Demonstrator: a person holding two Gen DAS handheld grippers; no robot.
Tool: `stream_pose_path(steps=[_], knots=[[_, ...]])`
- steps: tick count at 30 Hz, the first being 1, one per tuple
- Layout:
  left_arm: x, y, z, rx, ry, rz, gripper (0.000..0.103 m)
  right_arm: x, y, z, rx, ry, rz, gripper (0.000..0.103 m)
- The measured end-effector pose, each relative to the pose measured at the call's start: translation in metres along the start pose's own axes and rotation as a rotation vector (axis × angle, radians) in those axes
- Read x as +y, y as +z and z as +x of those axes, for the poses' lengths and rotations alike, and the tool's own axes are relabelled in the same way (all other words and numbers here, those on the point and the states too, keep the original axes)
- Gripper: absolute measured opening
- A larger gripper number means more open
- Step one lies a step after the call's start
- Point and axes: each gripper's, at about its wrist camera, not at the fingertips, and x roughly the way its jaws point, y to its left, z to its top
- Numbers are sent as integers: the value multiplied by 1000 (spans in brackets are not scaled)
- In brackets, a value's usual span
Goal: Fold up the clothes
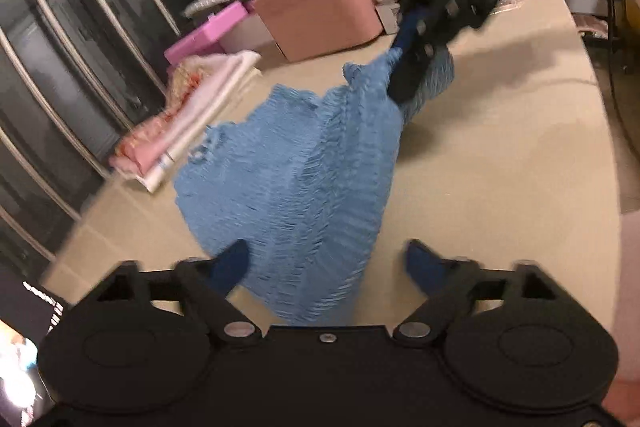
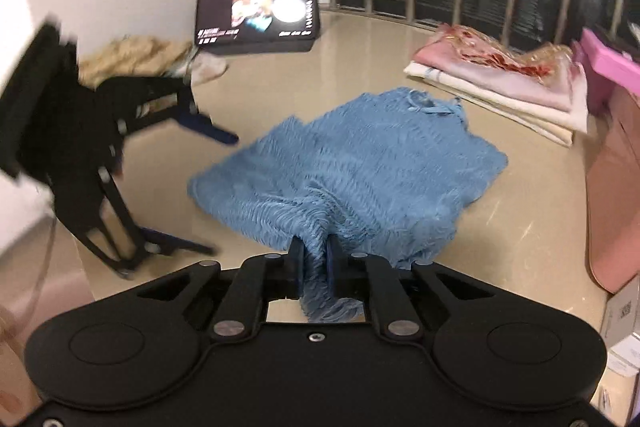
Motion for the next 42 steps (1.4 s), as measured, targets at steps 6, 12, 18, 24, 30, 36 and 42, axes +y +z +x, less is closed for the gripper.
stream_pose_path(steps=[6, 12, 18, 24, 30, 36, 42], knots=[[-4, 0, 4, 18, 28, 83, 11, -1, 1, 7, 64, -4, 17, 10], [9, 15, 1, 60, 1, 2, 11, 46, -30, 8, 3, -213, -237, 57], [38, 33, -1, 78, -38, -175, 11, 110, -69, 26, -70, -468, -618, 73], [44, 36, -9, 80, -48, -185, 11, 110, -72, 52, -44, -650, -738, 72], [36, 28, -12, 77, -48, -159, 11, 105, -71, 50, 41, -601, -758, 15], [11, 22, -36, 126, -89, -67, 11, 119, -63, 19, 82, -465, -754, 13], [35, 55, -74, 180, -232, -121, 11, 114, -20, -45, 115, -175, -616, 13]])
